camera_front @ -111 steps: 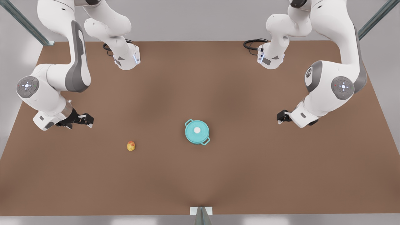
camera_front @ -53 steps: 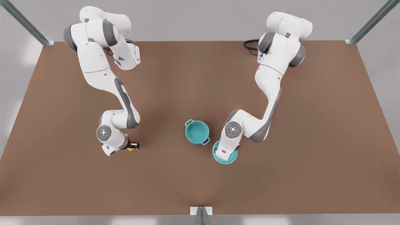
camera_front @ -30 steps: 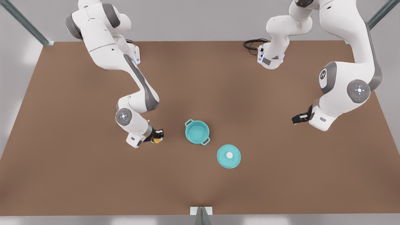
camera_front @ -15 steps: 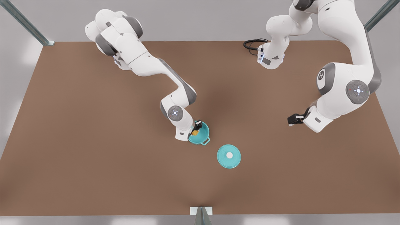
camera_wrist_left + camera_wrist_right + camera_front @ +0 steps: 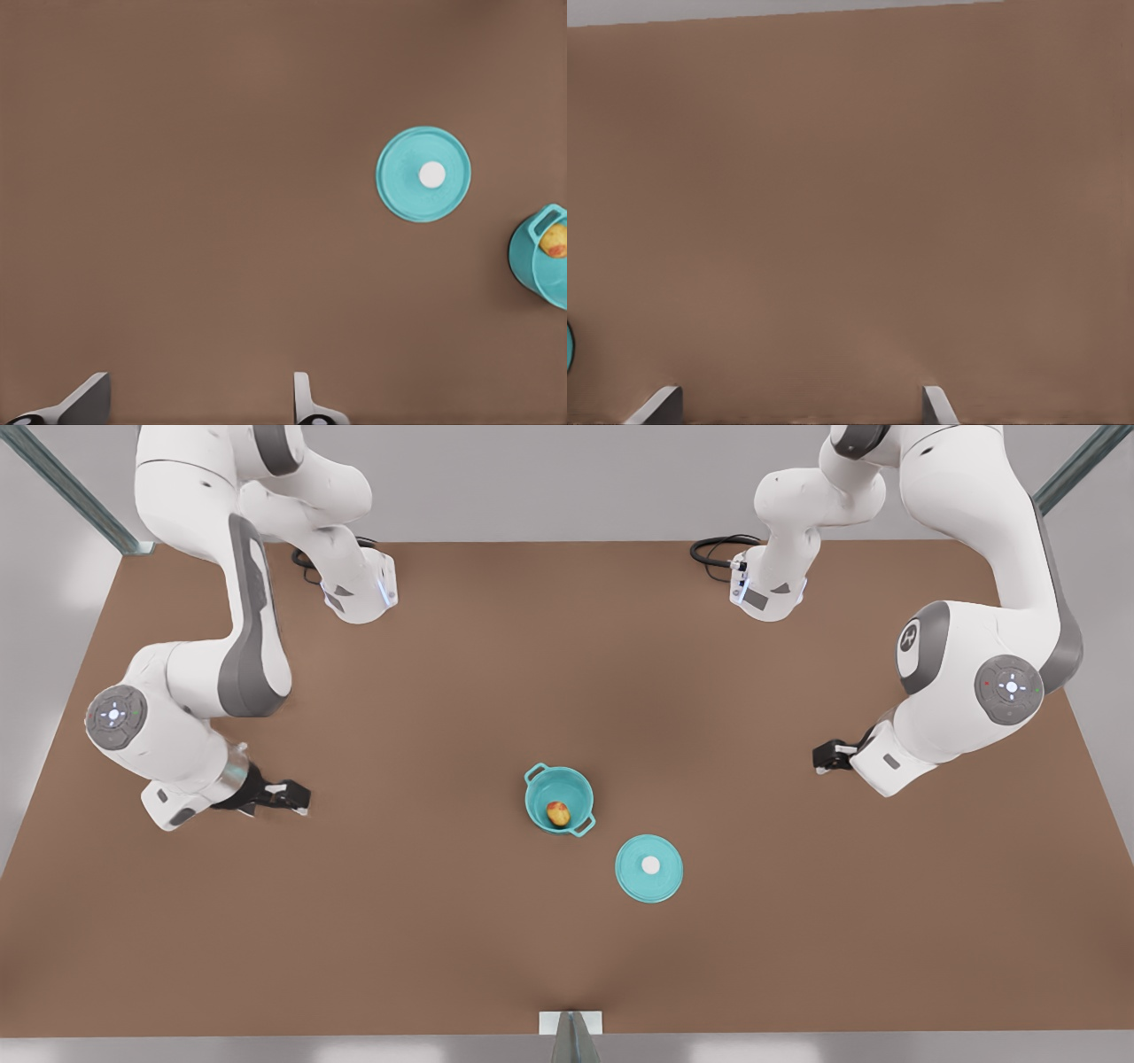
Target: Open the pot lid and put the potato into the pot
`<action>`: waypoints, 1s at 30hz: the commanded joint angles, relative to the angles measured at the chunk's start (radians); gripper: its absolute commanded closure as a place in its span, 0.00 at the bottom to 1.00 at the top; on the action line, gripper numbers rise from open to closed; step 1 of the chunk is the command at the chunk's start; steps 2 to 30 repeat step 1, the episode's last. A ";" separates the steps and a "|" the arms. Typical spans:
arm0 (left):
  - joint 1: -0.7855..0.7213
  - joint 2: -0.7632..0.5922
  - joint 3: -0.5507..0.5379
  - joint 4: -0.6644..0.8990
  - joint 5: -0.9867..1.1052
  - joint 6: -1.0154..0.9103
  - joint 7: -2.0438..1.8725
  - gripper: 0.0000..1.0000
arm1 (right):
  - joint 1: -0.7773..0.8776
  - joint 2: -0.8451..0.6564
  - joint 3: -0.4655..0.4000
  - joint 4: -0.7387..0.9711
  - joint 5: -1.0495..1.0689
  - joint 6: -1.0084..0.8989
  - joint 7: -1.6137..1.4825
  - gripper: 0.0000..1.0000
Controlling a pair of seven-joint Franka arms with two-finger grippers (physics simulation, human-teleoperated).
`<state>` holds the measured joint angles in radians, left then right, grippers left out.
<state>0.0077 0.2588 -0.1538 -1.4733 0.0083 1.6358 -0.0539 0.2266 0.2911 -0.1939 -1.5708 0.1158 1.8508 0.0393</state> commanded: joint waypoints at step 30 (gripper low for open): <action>0.000 -0.001 -0.001 0.001 0.001 -0.005 0.066 0.00 | 0.010 -0.004 -0.019 -0.005 -0.011 -0.208 -0.134 0.00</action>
